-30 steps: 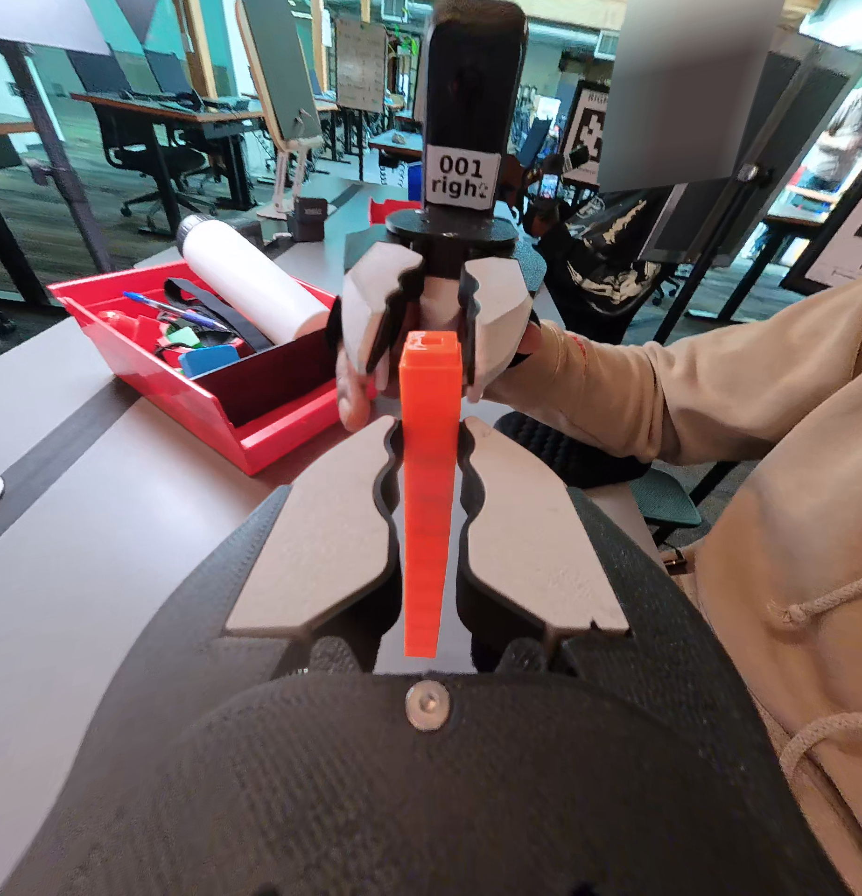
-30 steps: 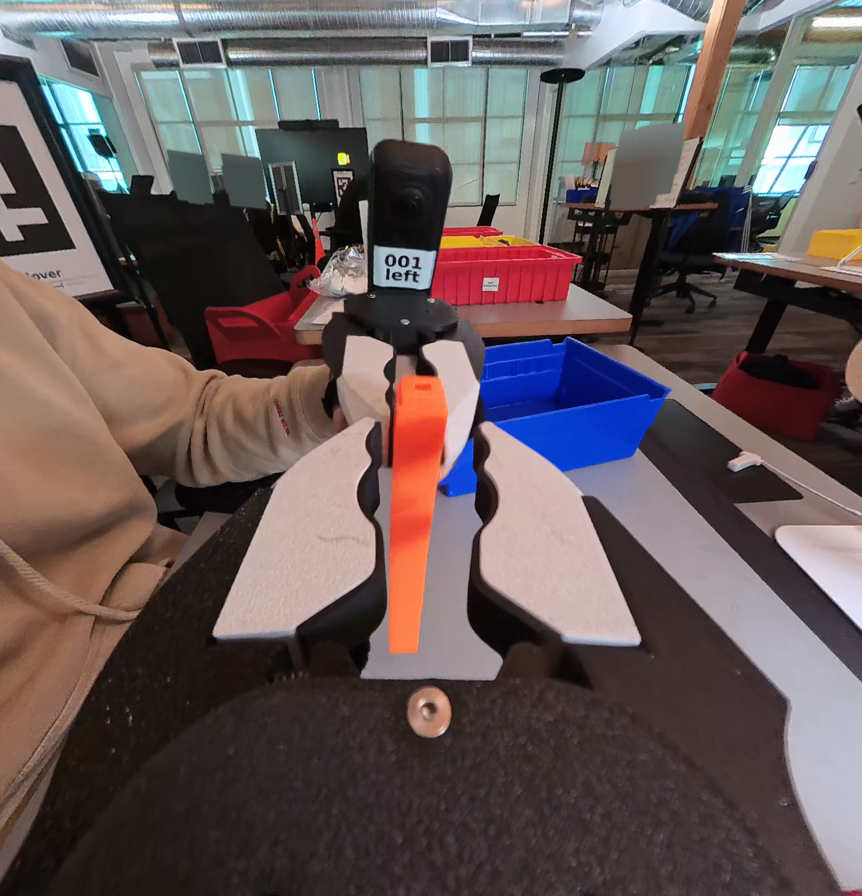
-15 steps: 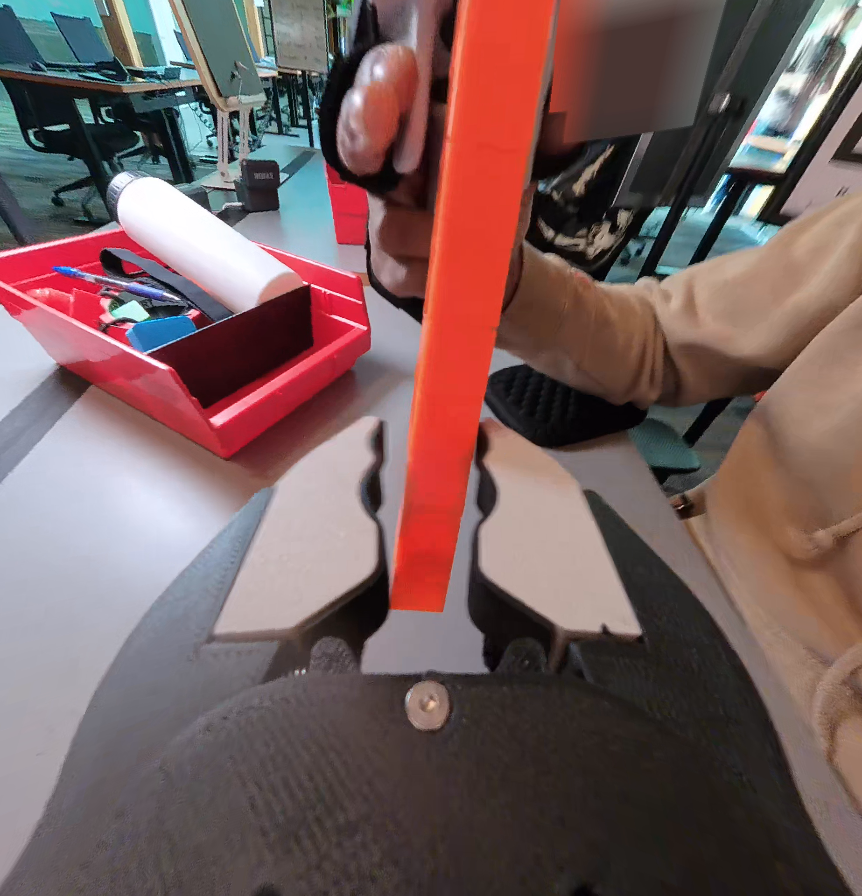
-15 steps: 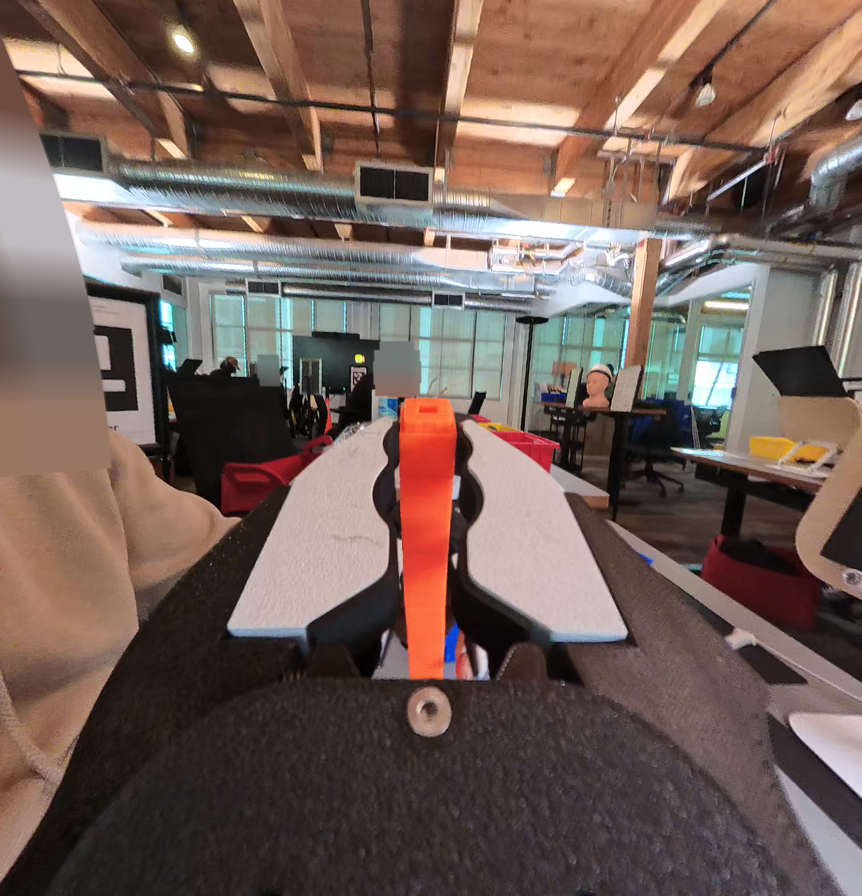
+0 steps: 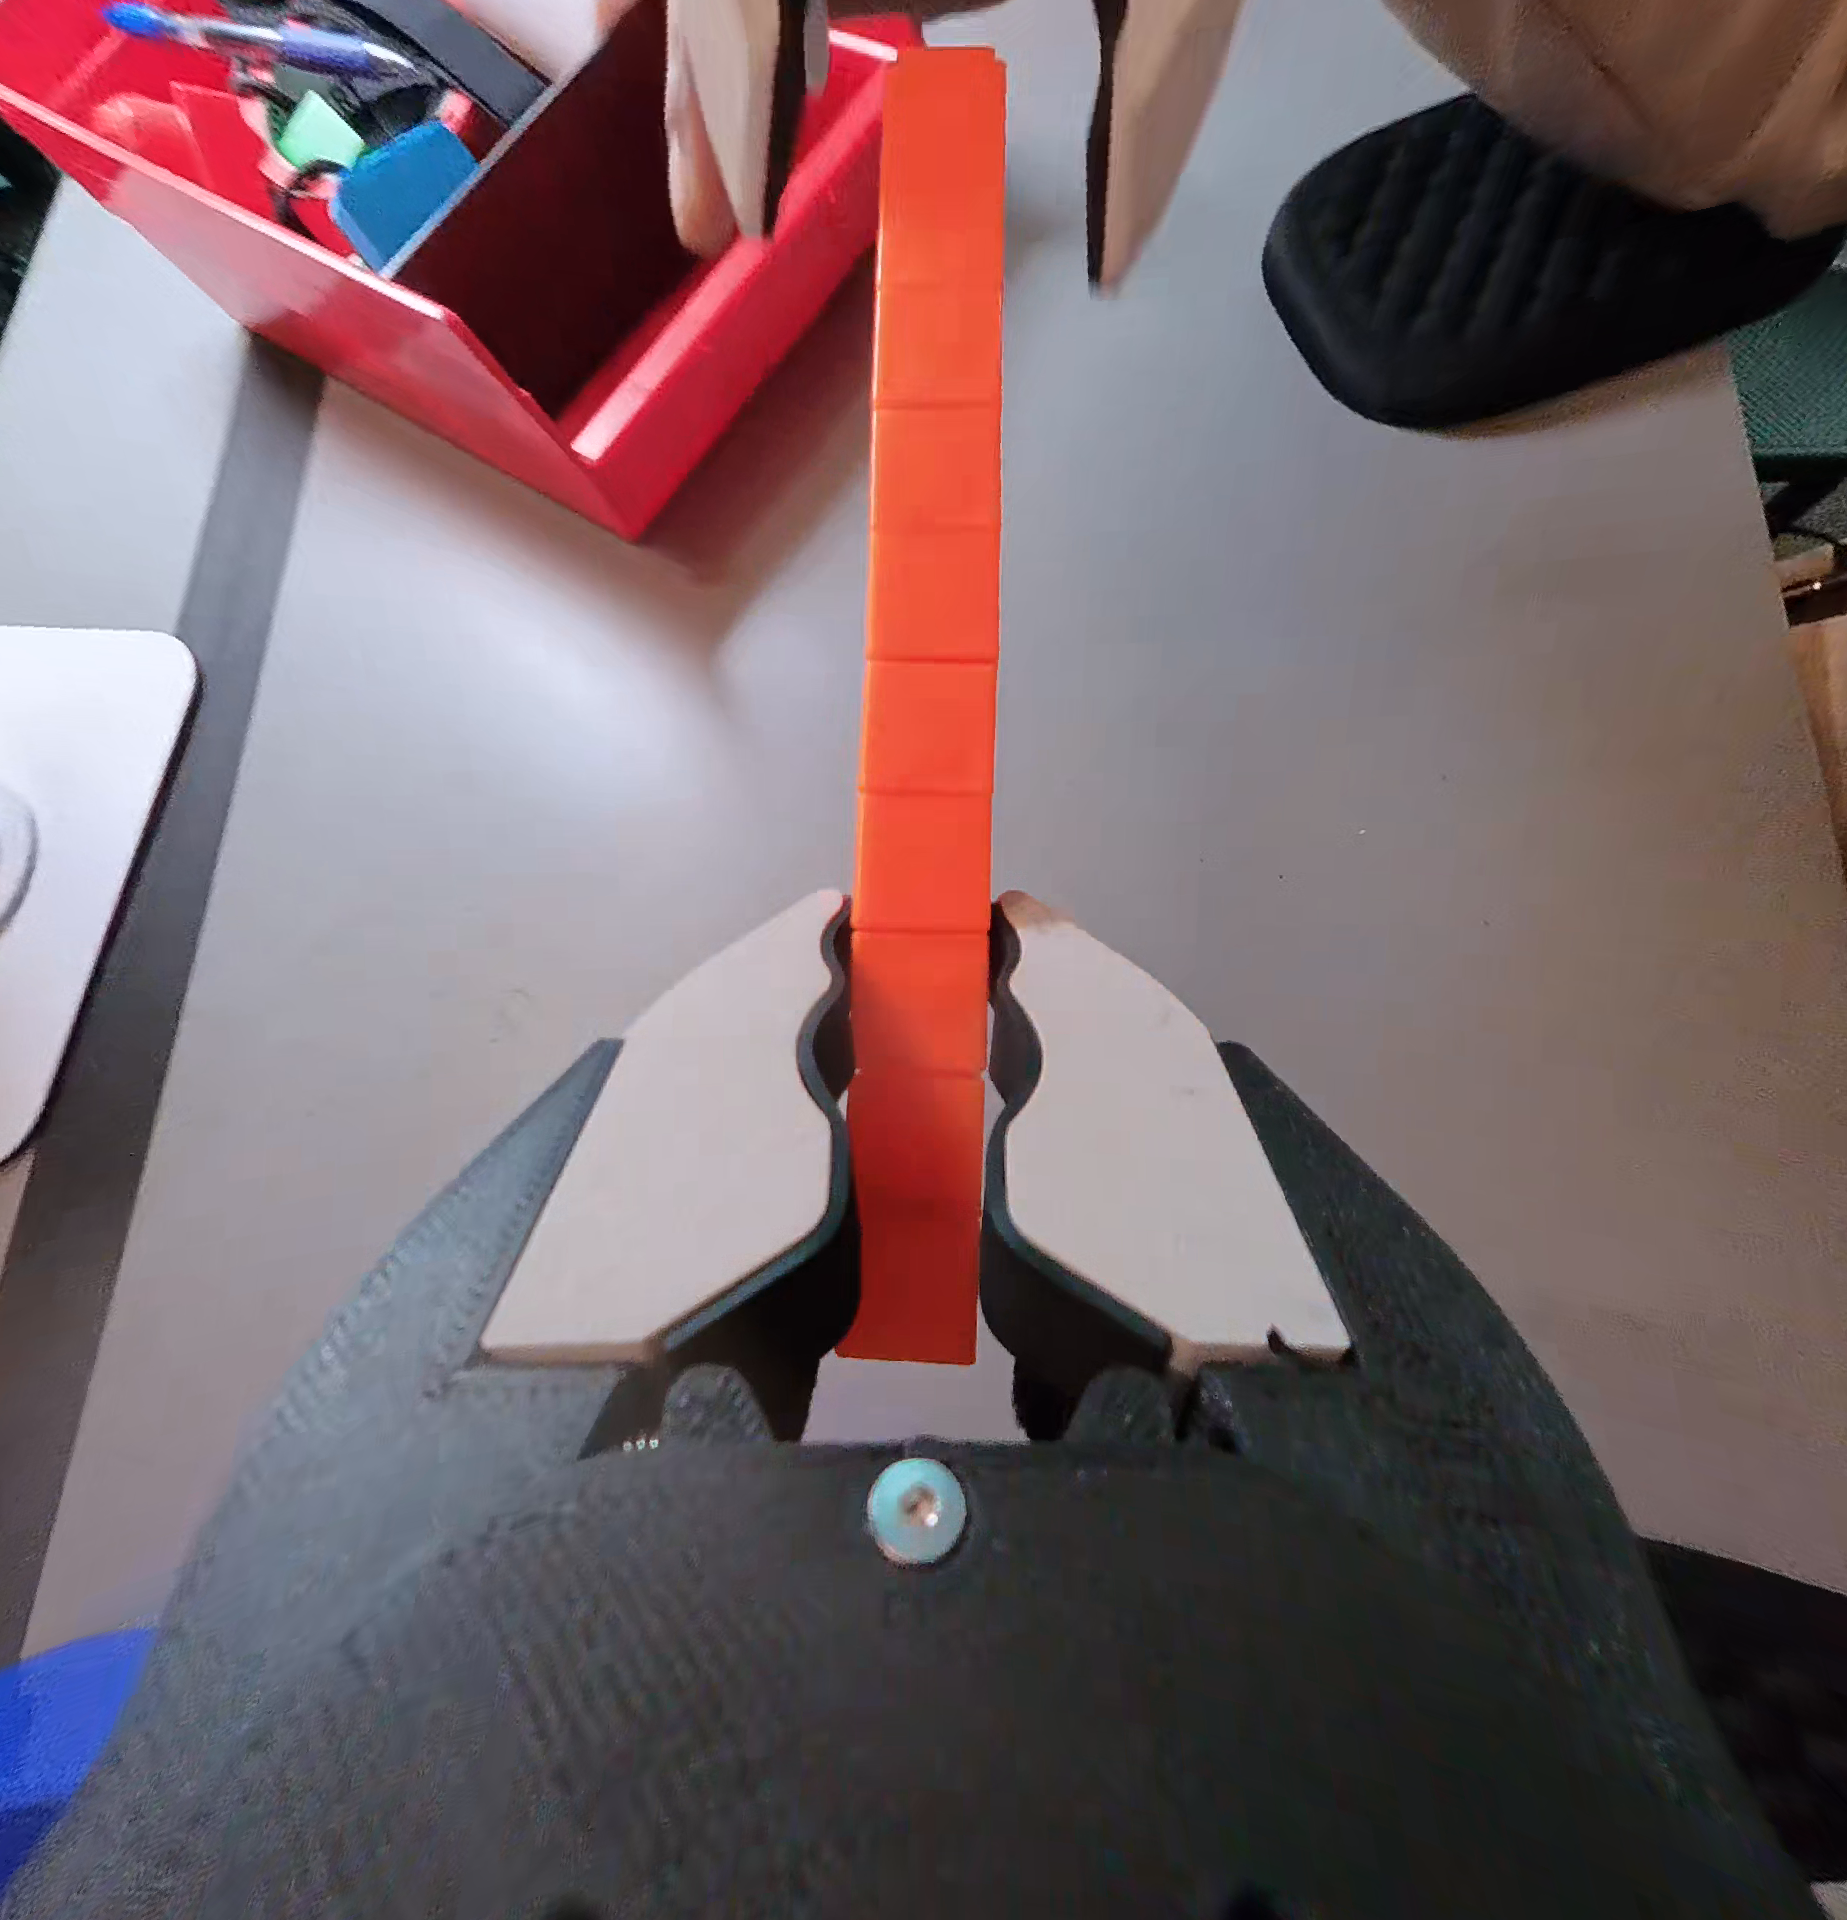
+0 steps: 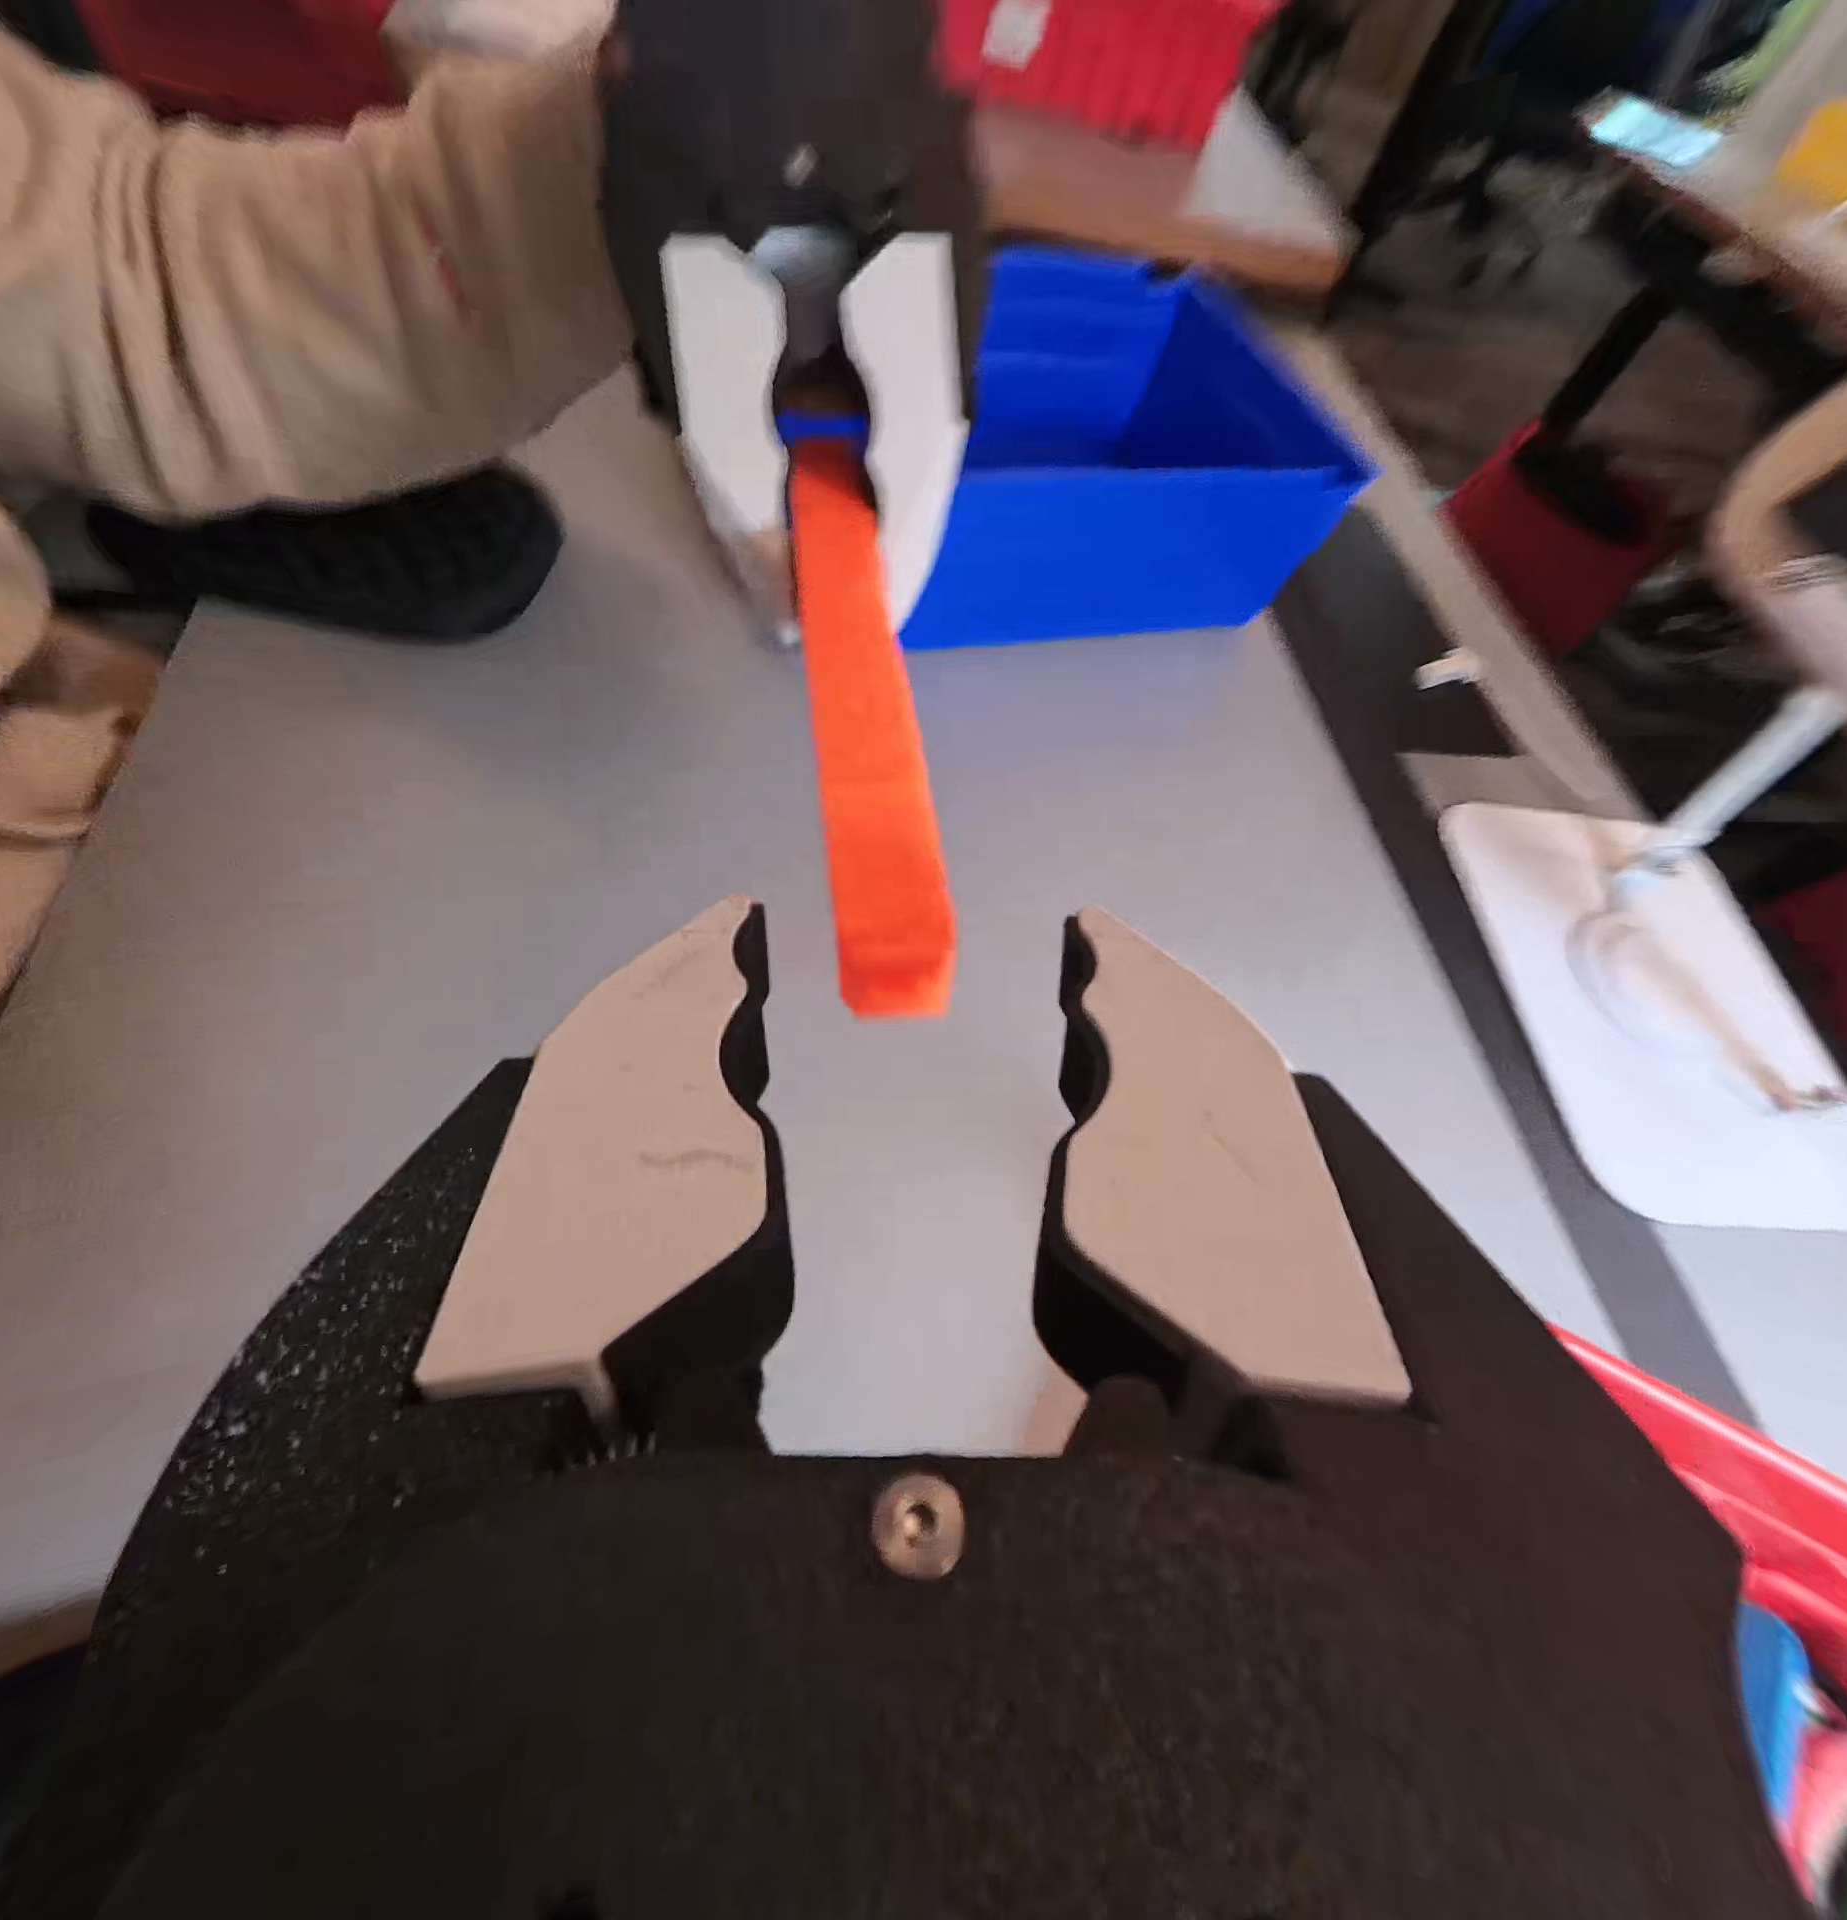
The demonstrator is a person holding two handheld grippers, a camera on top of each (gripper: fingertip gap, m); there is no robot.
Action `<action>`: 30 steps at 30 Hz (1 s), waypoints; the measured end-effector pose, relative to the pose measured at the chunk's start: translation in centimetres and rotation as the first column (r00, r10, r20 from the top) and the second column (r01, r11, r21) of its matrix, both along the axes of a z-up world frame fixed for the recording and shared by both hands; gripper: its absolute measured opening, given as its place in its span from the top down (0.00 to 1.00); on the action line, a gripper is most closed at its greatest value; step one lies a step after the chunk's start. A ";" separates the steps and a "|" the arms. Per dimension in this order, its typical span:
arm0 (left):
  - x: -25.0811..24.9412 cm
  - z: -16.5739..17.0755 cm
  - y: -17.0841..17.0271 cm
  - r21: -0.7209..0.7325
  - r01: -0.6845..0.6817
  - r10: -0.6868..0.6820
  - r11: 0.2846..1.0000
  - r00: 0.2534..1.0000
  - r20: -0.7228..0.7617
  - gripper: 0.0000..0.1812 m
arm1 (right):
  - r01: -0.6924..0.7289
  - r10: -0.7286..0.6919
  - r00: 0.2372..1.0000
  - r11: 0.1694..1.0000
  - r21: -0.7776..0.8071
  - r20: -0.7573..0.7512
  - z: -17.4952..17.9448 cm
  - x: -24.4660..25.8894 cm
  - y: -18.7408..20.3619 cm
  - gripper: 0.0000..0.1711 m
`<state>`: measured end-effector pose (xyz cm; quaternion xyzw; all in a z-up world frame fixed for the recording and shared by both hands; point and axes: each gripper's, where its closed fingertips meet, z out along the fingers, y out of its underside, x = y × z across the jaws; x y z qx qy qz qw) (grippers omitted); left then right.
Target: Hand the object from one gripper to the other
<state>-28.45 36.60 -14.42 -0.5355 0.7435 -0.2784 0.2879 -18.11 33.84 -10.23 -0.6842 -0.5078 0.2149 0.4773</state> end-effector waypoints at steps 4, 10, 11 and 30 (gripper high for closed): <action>0.2 -0.6 -0.7 -0.016 0.034 -0.034 0.999 0.999 -0.020 0.87 | -0.075 0.080 0.992 0.996 -0.050 0.102 -4.0 -3.8 0.3 0.78; 0.0 2.9 1.3 -0.024 -0.031 0.035 0.999 0.981 0.190 0.77 | -0.077 0.087 0.982 0.995 0.063 -0.170 0.8 -3.9 0.8 0.80; -0.2 4.3 1.5 -0.061 -0.024 0.040 0.998 0.961 0.275 0.77 | -0.075 0.095 0.963 0.993 0.089 -0.253 2.4 -3.3 0.6 0.80; 2.4 -2.2 0.1 -0.117 0.043 -0.030 0.992 0.993 0.112 0.79 | -0.049 0.057 0.949 0.998 0.032 -0.311 2.7 -1.3 1.0 0.80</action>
